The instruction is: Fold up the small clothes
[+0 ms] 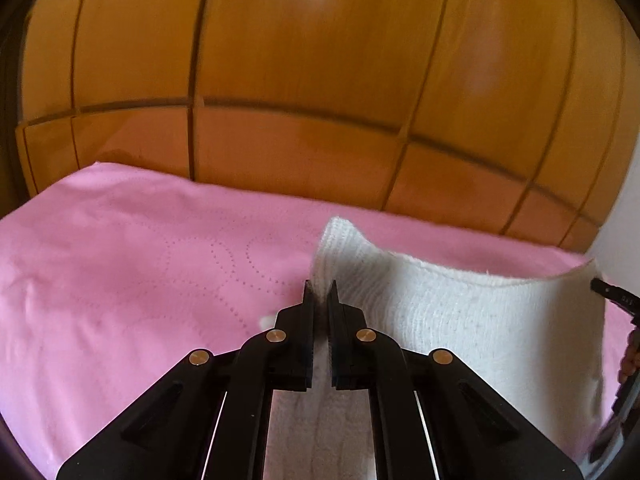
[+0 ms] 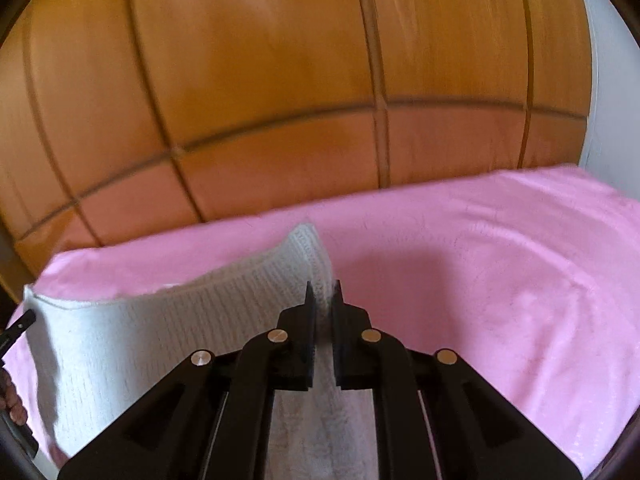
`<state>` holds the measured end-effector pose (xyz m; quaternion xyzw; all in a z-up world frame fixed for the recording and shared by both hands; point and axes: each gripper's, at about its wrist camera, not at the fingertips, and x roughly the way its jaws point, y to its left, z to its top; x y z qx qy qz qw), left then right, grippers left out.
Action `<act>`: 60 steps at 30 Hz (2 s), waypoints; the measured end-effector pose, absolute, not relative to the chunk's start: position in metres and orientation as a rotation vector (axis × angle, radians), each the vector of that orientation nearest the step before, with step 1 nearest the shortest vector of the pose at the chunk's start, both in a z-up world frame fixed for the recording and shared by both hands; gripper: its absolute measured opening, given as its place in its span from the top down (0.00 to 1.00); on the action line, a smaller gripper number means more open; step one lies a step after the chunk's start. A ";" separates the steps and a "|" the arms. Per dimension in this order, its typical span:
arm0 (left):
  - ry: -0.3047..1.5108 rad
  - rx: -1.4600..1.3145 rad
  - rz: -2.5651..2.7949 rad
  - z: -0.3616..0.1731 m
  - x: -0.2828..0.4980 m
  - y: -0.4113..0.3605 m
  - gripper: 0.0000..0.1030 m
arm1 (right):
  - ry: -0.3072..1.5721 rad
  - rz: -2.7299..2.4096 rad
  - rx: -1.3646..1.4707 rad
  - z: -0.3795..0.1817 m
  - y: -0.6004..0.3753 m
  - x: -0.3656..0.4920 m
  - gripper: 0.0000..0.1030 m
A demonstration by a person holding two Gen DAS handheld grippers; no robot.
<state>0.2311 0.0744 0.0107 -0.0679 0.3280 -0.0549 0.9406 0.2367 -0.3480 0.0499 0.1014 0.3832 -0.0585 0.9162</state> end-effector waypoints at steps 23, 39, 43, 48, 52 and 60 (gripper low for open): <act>0.901 -0.089 -0.361 -0.043 0.247 -0.001 0.65 | 1.005 0.262 0.139 0.005 -0.232 0.246 0.71; 0.913 -0.062 -0.250 -0.066 0.288 -0.021 0.96 | 0.983 0.153 0.072 -0.012 -0.225 0.270 0.96; 0.908 -0.122 -0.243 -0.056 0.282 -0.010 0.87 | 0.978 0.154 0.091 -0.005 -0.230 0.269 0.90; 0.818 -0.121 -0.198 -0.027 0.236 0.002 0.46 | 0.891 0.141 0.118 0.025 -0.234 0.242 0.42; 0.758 -0.126 -0.215 -0.017 0.191 0.008 0.46 | 0.845 0.203 0.131 0.041 -0.222 0.198 0.37; 0.835 -0.077 -0.100 -0.061 0.141 0.029 0.43 | 0.948 0.210 0.016 -0.009 -0.204 0.116 0.26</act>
